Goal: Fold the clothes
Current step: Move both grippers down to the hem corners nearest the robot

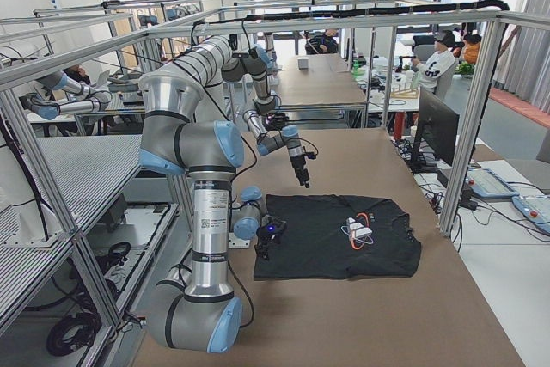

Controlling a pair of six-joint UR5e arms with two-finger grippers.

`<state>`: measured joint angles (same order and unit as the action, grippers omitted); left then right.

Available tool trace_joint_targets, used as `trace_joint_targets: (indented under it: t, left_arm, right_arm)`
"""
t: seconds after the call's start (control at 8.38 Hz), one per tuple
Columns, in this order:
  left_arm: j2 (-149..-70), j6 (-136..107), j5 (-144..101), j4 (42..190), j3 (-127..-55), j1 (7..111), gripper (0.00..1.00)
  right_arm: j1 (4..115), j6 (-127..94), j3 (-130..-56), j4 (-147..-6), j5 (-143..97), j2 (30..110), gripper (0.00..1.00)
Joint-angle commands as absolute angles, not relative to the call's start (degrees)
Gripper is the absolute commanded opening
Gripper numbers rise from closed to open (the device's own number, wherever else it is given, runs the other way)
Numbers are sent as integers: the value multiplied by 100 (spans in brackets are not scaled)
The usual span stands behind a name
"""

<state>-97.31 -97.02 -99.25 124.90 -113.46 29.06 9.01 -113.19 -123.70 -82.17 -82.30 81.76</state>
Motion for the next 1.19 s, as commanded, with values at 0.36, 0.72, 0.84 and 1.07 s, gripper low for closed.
trace_joint_targets:
  t: [0.36, 0.72, 0.84, 1.07]
  left_arm:
    - [-9677, -9940, -9835, 12498, -11364, 2848, 94]
    - [-9677, -9940, -9835, 12498, -11355, 2839, 94]
    - [-9677, -9940, -9835, 12498, -11355, 2839, 94]
    - [-9712, -9940, -9835, 12489, -11355, 2830, 94]
  right_arm:
    - [79, -11584, -12612, -8411, -7409, 9088, 94]
    - [18, -11593, -12313, -8367, -7374, 9026, 73]
    - [9, -11584, -12296, -8367, -7374, 9026, 68]
    - [9, -11593, -12305, -8367, -7374, 8957, 37]
